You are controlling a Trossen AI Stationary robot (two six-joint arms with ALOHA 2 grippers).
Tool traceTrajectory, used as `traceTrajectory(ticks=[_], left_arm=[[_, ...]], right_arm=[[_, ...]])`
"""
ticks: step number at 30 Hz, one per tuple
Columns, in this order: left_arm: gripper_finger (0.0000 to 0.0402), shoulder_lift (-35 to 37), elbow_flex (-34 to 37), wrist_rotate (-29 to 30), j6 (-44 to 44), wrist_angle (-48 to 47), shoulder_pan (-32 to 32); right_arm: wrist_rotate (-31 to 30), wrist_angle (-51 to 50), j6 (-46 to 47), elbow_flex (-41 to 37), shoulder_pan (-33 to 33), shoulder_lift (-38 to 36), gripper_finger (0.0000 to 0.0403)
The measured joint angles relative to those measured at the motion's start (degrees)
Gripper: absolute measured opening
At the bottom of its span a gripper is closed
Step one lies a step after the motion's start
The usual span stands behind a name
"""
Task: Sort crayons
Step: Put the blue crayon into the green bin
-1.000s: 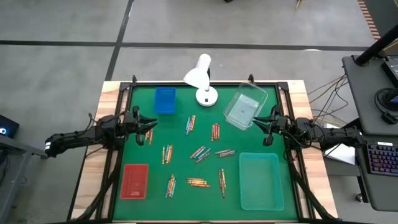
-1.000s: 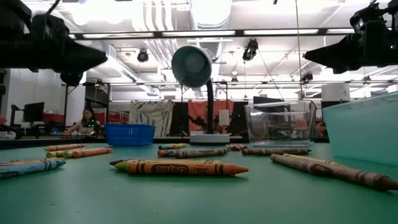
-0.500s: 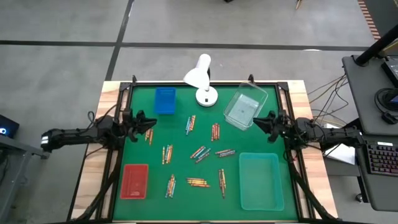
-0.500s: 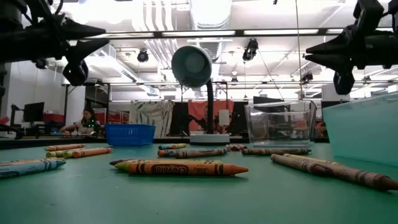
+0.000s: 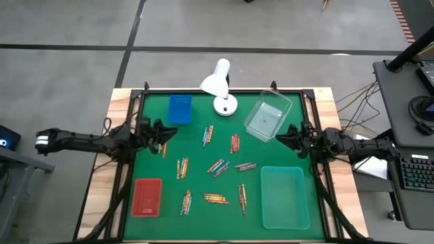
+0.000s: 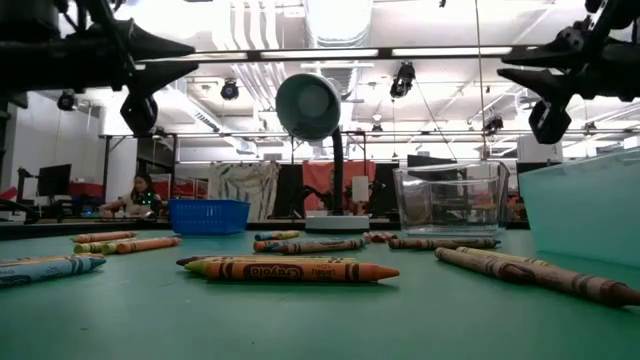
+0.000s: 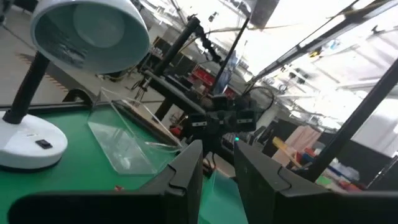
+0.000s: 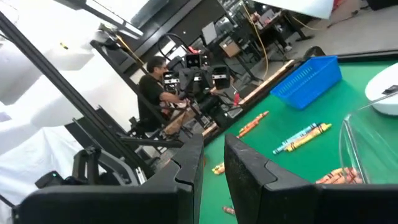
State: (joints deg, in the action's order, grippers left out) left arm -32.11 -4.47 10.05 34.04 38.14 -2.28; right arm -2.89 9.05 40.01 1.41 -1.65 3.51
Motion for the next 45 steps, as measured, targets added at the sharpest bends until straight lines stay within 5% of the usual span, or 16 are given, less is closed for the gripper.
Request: traceTrajectory(ticks=[10,20,31,45], left_arm=[[0.0075,-9.5,-7.1,2.0,-8.1,-0.7,-0.1],[0.0075,-18.2,-14.7,-2.9,-9.5,-4.0,0.0],[0.0075,-21.1,-24.9,-3.8,-16.3,-20.4,0.6],[0.0075,-21.8,-22.6,-8.0,-9.2,-20.8,1.5]], right_arm=[[0.0,-2.4,-3.3,9.2,0.0,14.2,0.0054],[1.6,-20.8,-5.5,26.8,0.4,32.2,0.0054],[2.9,-31.0,-8.0,41.8,5.2,50.9,0.0054],[2.9,-36.2,-21.3,58.5,9.5,71.2,0.0054]])
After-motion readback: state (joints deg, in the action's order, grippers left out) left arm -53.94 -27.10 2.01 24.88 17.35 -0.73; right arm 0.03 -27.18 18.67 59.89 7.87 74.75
